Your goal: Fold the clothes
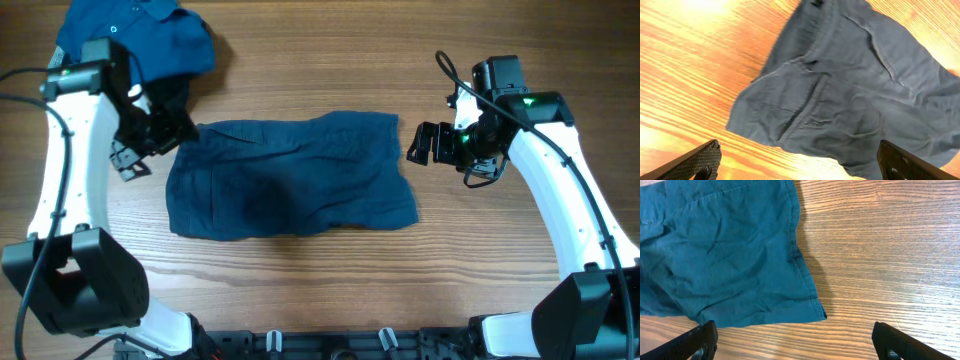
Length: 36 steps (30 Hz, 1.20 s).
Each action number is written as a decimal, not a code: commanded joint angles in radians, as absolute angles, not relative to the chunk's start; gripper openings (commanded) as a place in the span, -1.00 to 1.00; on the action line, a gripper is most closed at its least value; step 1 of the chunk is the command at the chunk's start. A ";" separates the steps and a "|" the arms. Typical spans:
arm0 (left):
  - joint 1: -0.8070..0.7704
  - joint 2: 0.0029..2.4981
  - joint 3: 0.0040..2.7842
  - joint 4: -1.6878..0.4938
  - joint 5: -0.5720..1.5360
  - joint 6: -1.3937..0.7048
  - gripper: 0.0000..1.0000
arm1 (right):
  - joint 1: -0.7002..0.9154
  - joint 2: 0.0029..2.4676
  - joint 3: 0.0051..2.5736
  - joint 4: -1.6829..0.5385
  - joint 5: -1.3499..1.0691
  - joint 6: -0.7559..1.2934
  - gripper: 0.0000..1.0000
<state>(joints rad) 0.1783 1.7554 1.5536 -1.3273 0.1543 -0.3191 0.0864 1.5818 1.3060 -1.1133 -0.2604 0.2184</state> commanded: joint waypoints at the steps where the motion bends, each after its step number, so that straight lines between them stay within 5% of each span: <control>1: 0.224 1.737 1.544 -1.310 0.172 -0.265 0.99 | 0.089 1.560 1.320 -1.109 -0.243 0.200 1.00; 8: 0.303 1.748 1.401 -1.173 0.341 -0.160 0.99 | 0.089 1.560 1.320 -1.110 -0.262 0.183 1.00; 36: 0.385 1.835 1.168 -0.863 0.402 -0.187 0.99 | 0.089 1.560 1.320 -1.163 -0.262 0.184 0.99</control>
<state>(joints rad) 0.3801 1.8217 1.1946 -0.8841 0.3683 -0.1848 0.0864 1.5818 1.3060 -1.1519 -0.2607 0.1997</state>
